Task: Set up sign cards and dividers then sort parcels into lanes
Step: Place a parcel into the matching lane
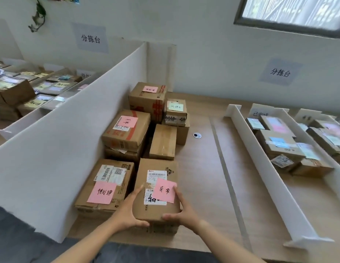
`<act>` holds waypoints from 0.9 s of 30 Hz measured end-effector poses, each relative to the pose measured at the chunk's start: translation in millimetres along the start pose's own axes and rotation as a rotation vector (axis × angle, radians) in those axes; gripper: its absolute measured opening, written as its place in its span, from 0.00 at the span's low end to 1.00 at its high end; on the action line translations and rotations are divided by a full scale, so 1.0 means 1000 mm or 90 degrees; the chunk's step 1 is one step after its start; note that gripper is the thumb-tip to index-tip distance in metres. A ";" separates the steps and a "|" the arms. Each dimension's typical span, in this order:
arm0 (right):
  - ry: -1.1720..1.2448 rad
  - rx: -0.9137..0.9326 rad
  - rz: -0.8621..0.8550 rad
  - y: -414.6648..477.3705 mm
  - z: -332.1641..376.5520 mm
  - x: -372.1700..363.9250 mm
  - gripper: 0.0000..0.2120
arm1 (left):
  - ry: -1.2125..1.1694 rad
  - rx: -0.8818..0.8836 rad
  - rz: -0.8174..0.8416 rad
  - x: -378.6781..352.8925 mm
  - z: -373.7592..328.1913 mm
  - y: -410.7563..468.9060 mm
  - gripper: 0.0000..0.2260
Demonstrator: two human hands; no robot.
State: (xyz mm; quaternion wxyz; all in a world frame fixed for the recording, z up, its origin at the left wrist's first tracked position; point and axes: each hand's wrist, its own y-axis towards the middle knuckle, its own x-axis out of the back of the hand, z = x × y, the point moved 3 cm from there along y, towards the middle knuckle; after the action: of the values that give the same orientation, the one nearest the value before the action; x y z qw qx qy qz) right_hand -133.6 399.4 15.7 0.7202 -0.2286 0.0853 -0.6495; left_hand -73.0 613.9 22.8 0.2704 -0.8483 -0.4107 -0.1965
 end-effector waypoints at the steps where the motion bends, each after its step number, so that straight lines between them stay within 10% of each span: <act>1: 0.005 -0.004 -0.003 -0.001 -0.001 0.000 0.50 | -0.005 -0.003 -0.002 -0.002 0.002 0.000 0.58; 27: 0.035 0.021 -0.127 -0.143 -0.034 0.143 0.53 | 0.068 -0.149 0.032 -0.120 -0.133 0.012 0.56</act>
State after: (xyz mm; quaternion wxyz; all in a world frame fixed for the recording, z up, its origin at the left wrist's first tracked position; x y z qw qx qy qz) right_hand -255.5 245.5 73.3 0.6531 -0.2060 0.0712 -0.7253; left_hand -148.1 454.2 55.8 0.1959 -0.8724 -0.3485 -0.2812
